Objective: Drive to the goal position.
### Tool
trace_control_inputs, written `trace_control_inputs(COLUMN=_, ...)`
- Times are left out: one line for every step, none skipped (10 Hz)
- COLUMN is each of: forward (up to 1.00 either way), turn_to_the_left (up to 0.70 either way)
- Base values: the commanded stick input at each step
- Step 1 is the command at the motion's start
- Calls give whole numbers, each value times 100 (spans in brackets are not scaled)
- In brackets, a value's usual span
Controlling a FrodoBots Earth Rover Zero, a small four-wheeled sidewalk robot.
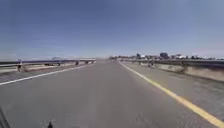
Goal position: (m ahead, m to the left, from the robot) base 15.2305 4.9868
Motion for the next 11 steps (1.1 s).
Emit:
trace_control_inputs(forward=85, turn_to_the_left=0)
trace_control_inputs(forward=85, turn_to_the_left=0)
trace_control_inputs(forward=85, turn_to_the_left=0)
trace_control_inputs(forward=85, turn_to_the_left=0)
trace_control_inputs(forward=85, turn_to_the_left=0)
trace_control_inputs(forward=85, turn_to_the_left=0)
trace_control_inputs(forward=85, turn_to_the_left=0)
trace_control_inputs(forward=85, turn_to_the_left=0)
trace_control_inputs(forward=85, turn_to_the_left=0)
trace_control_inputs(forward=85, turn_to_the_left=0)
trace_control_inputs(forward=85, turn_to_the_left=0)
